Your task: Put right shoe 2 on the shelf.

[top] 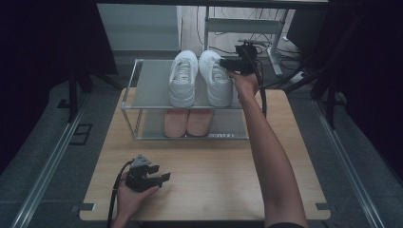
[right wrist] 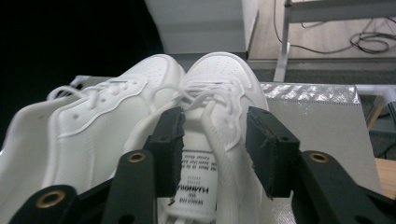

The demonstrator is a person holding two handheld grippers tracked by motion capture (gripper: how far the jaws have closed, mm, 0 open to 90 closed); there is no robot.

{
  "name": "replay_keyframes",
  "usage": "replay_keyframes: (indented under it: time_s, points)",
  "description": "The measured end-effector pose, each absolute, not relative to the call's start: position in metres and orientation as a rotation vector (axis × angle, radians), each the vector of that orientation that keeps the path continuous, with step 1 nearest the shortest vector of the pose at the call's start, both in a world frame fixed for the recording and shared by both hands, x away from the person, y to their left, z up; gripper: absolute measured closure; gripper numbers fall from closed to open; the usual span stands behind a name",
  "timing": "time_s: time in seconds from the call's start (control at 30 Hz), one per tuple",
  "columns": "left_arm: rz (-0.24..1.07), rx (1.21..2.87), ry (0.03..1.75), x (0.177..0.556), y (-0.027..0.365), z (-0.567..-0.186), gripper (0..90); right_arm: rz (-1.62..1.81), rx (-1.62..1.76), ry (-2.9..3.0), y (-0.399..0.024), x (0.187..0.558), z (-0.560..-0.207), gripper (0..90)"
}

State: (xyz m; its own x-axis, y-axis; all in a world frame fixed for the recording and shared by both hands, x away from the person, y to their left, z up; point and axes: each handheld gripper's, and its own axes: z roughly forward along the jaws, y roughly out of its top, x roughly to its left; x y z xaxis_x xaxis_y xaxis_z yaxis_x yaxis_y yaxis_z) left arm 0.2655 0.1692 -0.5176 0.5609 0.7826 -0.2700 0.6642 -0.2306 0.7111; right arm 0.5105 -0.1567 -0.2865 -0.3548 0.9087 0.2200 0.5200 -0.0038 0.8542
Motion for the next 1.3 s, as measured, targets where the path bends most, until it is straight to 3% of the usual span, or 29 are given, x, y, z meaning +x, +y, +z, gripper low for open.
replay_keyframes:
  time_s: [0.53, 1.3]
  points:
    - [0.184, 1.967, 1.158, 0.264, 0.165, -0.517, 39.0, 1.404, 1.324, 1.965, -0.186, 0.464, -0.287, 89.3]
    - [0.188, 1.981, 1.153, 0.263, 0.162, -0.517, 39.0, 1.397, 1.303, 2.023, -0.219, 0.427, -0.335, 90.0]
